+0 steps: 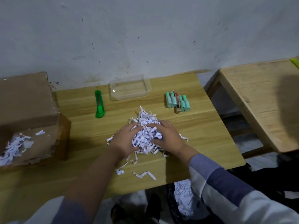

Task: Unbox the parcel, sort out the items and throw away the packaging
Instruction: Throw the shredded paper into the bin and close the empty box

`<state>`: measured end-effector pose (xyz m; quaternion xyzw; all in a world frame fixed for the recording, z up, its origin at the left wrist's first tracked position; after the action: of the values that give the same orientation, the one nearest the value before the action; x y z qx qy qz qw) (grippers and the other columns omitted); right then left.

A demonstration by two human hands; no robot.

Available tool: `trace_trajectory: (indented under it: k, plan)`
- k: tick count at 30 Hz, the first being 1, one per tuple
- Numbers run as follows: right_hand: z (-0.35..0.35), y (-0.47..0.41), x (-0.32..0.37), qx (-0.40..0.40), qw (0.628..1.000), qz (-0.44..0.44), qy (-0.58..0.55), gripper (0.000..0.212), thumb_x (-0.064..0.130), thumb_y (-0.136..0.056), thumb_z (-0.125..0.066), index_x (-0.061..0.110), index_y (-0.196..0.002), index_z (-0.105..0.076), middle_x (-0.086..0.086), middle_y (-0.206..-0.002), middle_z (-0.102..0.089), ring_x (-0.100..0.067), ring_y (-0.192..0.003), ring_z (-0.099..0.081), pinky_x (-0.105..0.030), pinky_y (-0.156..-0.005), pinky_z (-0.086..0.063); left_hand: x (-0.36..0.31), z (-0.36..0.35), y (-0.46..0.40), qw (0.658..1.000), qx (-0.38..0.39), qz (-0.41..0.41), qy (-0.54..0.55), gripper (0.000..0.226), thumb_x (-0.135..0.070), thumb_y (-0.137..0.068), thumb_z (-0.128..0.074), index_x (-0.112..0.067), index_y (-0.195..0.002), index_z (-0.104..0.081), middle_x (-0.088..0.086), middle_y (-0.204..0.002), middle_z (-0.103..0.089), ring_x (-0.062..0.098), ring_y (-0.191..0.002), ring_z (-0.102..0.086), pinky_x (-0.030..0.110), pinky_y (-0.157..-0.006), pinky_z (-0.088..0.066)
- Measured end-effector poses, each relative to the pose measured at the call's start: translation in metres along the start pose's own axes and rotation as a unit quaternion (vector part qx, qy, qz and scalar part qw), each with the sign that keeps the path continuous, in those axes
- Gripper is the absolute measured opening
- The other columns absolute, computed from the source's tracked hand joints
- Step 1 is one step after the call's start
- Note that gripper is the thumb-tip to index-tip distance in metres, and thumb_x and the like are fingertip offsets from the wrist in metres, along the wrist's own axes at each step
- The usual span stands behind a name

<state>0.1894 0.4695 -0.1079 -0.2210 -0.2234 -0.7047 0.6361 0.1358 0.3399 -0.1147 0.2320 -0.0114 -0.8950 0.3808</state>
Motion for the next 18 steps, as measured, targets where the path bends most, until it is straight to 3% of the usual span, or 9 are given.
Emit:
trace_trajectory:
  k: [4, 9, 12, 18]
  plan:
    - [0.022, 0.005, -0.001, -0.059, 0.995, -0.03, -0.076, 0.048, 0.013, -0.075, -0.075, 0.016, -0.121, -0.063, -0.014, -0.114, -0.062, -0.032, -0.11, -0.053, -0.037, -0.09, -0.043, -0.016, 0.012, 0.006, 0.996, -0.051, -0.002, 0.075, 0.08, -0.012, -0.071, -0.081, -0.024, -0.14, -0.042, 0.003, -0.147, -0.039, 0.024, -0.132, -0.041, 0.035, -0.103, -0.04]
    - [0.075, 0.037, 0.011, -0.147, 0.984, -0.046, -0.09, 0.042, 0.004, -0.076, -0.072, 0.012, -0.116, -0.066, -0.012, -0.115, -0.065, -0.026, -0.108, -0.057, -0.026, -0.086, -0.042, -0.06, 0.042, 0.013, 0.986, -0.104, -0.039, 0.125, 0.079, -0.011, -0.069, -0.081, -0.024, -0.138, -0.045, 0.003, -0.148, -0.037, 0.023, -0.134, -0.038, 0.033, -0.102, -0.04]
    - [0.102, 0.077, 0.013, -0.2, 0.974, -0.07, -0.082, 0.038, -0.002, -0.074, -0.069, 0.01, -0.11, -0.068, -0.013, -0.112, -0.066, -0.029, -0.106, -0.06, -0.028, -0.082, -0.045, -0.101, 0.047, 0.027, 0.981, -0.101, -0.077, 0.149, 0.077, -0.01, -0.07, -0.081, -0.022, -0.137, -0.046, 0.004, -0.146, -0.038, 0.022, -0.135, -0.036, 0.027, -0.099, -0.035]
    - [0.128, 0.178, -0.002, -0.254, 0.956, -0.142, -0.044, 0.033, -0.004, -0.073, -0.07, 0.004, -0.105, -0.069, -0.017, -0.108, -0.067, -0.03, -0.103, -0.062, -0.028, -0.079, -0.043, -0.175, 0.014, 0.058, 0.978, -0.044, -0.132, 0.155, 0.08, -0.005, -0.071, -0.077, -0.024, -0.14, -0.041, 0.006, -0.153, -0.029, 0.022, -0.14, -0.031, 0.031, -0.108, -0.033]
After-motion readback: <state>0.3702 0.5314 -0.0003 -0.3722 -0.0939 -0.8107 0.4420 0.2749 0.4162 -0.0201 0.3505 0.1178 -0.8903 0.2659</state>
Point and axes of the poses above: each hand's wrist, its own y-axis away from the middle knuckle, its own z-axis out of the back of the hand, x = y × z, the point moved 9 cm from there along -y, towards the middle knuckle
